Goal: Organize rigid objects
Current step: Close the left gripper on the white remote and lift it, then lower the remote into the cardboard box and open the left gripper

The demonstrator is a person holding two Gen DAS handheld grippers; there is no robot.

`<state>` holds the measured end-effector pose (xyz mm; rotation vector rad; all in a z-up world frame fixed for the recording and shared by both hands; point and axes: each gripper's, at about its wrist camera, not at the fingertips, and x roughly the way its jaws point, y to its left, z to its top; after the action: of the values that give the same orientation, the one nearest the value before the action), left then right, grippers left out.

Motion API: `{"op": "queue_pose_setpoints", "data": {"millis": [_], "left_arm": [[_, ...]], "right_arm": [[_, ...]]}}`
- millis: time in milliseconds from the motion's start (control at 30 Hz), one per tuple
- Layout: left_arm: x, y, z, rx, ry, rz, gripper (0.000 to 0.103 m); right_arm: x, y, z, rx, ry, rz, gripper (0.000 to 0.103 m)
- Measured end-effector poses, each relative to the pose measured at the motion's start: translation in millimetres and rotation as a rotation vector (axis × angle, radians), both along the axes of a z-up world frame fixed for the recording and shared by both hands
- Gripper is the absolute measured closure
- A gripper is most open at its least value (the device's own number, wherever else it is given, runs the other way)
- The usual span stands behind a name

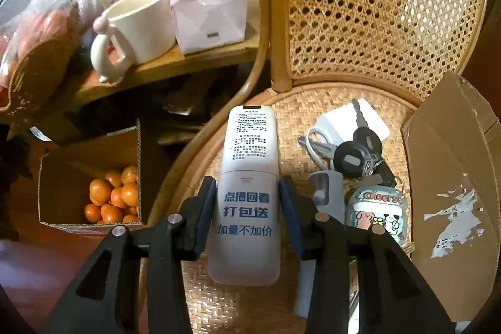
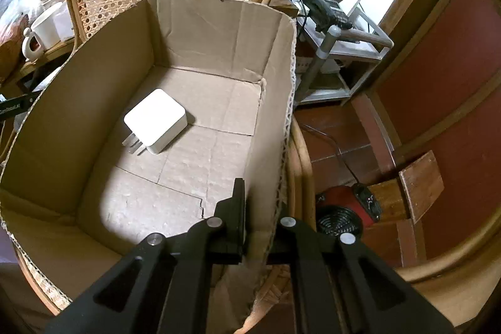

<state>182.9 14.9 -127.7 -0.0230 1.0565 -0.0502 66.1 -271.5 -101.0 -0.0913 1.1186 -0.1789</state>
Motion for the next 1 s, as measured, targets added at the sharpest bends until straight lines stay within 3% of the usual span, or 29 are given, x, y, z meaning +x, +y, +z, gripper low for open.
{"op": "queue_pose_setpoints", "data": {"millis": [367, 700, 1000], "left_arm": [[-19.3, -8.9, 39.5, -0.054, -0.108, -0.018, 0.063], [-54.5, -49.7, 96.3, -0.096, -0.293, -0.088, 0.063], [-83.9, -107.4, 114.2, -0.200, -0.322, -0.215, 0.063]], "right_arm": [[-1.4, -3.1, -0.2, 0.006, 0.000, 0.003, 0.095], [-0.8, -2.9, -0.4, 0.010, 0.003, 0.005, 0.095], [0.6, -2.4, -0.5, 0.000, 0.003, 0.007, 0.095]]}}
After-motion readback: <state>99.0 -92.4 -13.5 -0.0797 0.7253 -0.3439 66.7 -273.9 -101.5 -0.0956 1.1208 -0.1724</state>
